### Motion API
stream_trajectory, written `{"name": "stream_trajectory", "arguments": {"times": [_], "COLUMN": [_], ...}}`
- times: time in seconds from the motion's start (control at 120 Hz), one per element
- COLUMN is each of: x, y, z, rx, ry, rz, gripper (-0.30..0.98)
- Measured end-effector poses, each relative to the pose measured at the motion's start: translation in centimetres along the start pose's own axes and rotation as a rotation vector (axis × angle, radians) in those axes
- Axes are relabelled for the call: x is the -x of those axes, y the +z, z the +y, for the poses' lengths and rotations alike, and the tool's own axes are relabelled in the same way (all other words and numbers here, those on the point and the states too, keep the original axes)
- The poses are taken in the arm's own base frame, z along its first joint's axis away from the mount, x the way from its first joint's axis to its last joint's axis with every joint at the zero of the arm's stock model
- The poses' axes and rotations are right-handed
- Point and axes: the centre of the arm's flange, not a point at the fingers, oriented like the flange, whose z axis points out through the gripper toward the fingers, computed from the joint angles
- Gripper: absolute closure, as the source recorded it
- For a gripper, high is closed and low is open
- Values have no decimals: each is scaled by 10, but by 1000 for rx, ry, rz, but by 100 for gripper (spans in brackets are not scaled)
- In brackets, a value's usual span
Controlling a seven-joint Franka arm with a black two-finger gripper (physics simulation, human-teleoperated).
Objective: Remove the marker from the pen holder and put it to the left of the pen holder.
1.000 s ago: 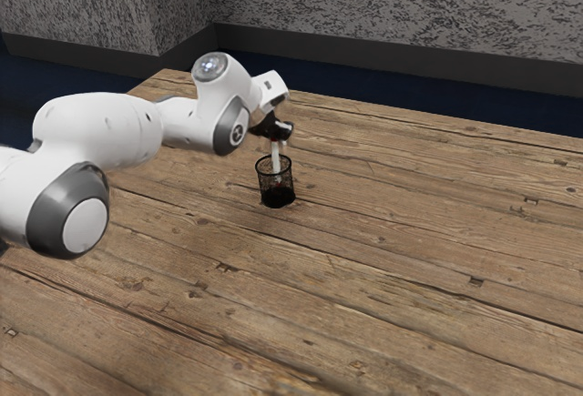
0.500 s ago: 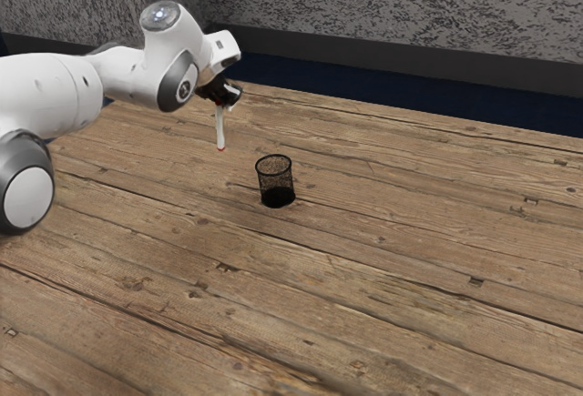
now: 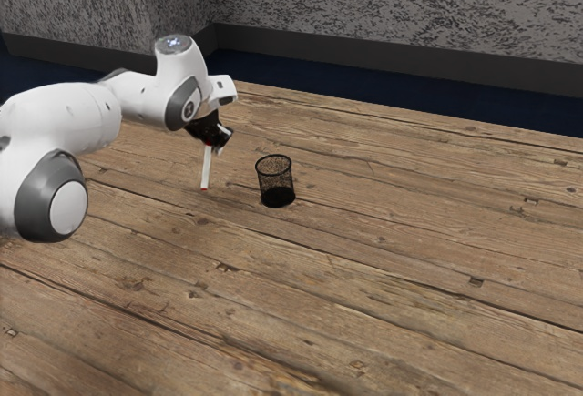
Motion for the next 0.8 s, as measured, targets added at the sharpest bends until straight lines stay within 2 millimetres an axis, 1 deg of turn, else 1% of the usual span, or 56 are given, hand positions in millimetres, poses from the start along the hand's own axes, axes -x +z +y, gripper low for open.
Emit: {"name": "stream_trajectory", "arguments": {"times": [0.067, 0.133, 0.292, 0.375, 0.392, 0.475, 0.567, 0.6, 0.633, 0.692, 0.75, 0.767, 0.8], "x": [-5, -5, -1, -1, -1, -5, -8, -12, -14, -2, 14, 17, 23], "y": [8, 14, 32, 35, 35, 28, 19, 1, -27, -86, -139, -160, -214], "z": [-3, -5, 0, 2, 2, 9, 9, 7, 4, 3, 0, 1, 4], "rx": [-3, -4, 3, 6, 6, 28, 34, 31, 29, 19, 16, 18, 25], "ry": [8, 17, 41, 51, 53, 63, 74, 77, 80, 93, 95, 98, 105], "rz": [7, 6, 2, 6, 7, 23, 37, 56, 73, 84, 103, 119, 148], "gripper": [75, 75, 75, 75, 72, 54, 35, 30, 26, 19, 15, 14, 12]}}
